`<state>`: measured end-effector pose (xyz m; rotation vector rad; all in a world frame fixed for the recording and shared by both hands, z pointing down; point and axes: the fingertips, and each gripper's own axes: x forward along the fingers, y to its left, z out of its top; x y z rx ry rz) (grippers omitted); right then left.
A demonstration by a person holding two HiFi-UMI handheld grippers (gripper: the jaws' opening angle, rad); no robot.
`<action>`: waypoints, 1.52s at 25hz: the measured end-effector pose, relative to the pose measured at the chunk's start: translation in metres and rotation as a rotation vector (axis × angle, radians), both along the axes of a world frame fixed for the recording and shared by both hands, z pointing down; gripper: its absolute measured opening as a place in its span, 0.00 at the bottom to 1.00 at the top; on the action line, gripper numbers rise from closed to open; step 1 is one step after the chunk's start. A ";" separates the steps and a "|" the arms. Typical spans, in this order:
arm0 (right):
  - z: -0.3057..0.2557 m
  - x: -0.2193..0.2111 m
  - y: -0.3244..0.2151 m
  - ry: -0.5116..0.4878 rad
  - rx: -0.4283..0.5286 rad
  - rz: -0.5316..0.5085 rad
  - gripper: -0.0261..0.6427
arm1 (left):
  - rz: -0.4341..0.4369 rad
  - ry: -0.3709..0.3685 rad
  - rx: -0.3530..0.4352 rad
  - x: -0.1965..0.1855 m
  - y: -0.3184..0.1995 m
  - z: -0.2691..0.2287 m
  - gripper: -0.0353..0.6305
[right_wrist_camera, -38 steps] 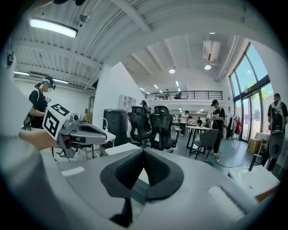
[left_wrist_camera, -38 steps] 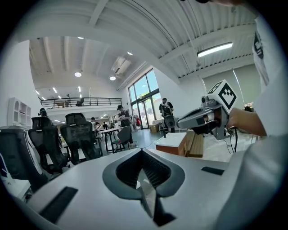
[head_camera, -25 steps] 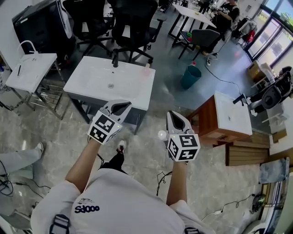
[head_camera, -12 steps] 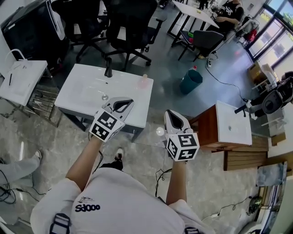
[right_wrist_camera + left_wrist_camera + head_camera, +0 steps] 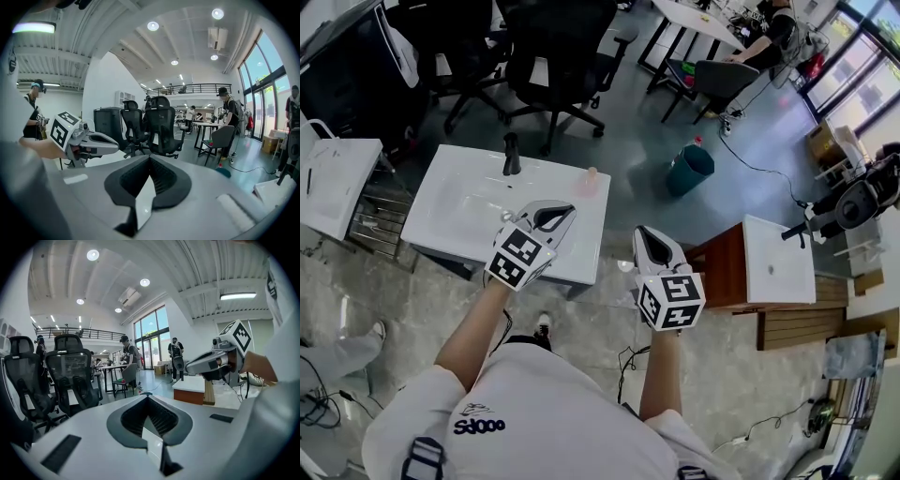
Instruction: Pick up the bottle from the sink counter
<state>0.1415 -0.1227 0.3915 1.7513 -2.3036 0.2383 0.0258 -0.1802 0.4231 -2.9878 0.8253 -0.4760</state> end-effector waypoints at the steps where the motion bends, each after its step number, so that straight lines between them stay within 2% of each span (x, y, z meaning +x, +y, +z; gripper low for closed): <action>1: 0.002 0.000 -0.005 -0.002 -0.004 0.004 0.06 | 0.002 -0.002 -0.005 0.001 -0.006 0.003 0.06; 9: 0.020 0.012 -0.037 -0.033 -0.052 0.067 0.06 | 0.035 -0.010 -0.041 0.010 -0.047 0.021 0.06; 14: 0.032 0.022 -0.046 0.010 -0.080 0.101 0.06 | 0.053 -0.031 -0.052 0.018 -0.058 0.032 0.06; 20: 0.048 0.034 -0.052 -0.004 -0.114 0.129 0.06 | 0.066 -0.061 -0.098 0.027 -0.064 0.058 0.06; 24: 0.058 0.043 -0.057 0.037 -0.115 0.101 0.06 | 0.029 -0.056 -0.129 0.037 -0.078 0.081 0.06; 26: 0.061 0.049 -0.061 0.061 -0.111 0.089 0.06 | -0.006 -0.049 -0.156 0.043 -0.084 0.092 0.11; 28: 0.064 0.055 -0.067 0.056 -0.110 0.079 0.06 | -0.036 -0.048 -0.179 0.048 -0.090 0.102 0.17; 38: 0.101 0.069 -0.103 0.013 -0.183 -0.023 0.06 | -0.138 -0.047 -0.230 0.067 -0.133 0.146 0.27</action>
